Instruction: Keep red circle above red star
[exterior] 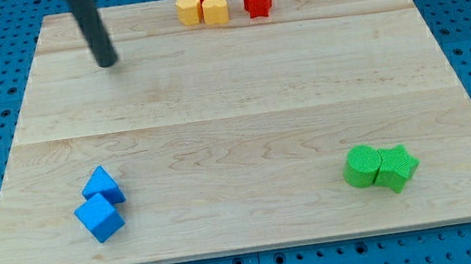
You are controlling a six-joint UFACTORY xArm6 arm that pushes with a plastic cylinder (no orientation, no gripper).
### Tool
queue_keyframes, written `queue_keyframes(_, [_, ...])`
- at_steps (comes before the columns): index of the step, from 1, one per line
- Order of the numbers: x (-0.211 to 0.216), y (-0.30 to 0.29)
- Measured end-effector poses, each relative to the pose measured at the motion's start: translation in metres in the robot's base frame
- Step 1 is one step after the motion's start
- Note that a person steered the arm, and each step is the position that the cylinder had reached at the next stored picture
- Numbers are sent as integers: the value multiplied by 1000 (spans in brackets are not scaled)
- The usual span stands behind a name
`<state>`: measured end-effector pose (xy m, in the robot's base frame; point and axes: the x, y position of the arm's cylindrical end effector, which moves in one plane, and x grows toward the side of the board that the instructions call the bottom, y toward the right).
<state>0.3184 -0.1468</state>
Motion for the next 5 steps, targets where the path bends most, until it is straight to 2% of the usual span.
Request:
queue_keyframes(1, [-58,-31])
queue_keyframes(2, [-123,7])
queue_keyframes(4, [-121,101])
queue_keyframes(5, [-121,109])
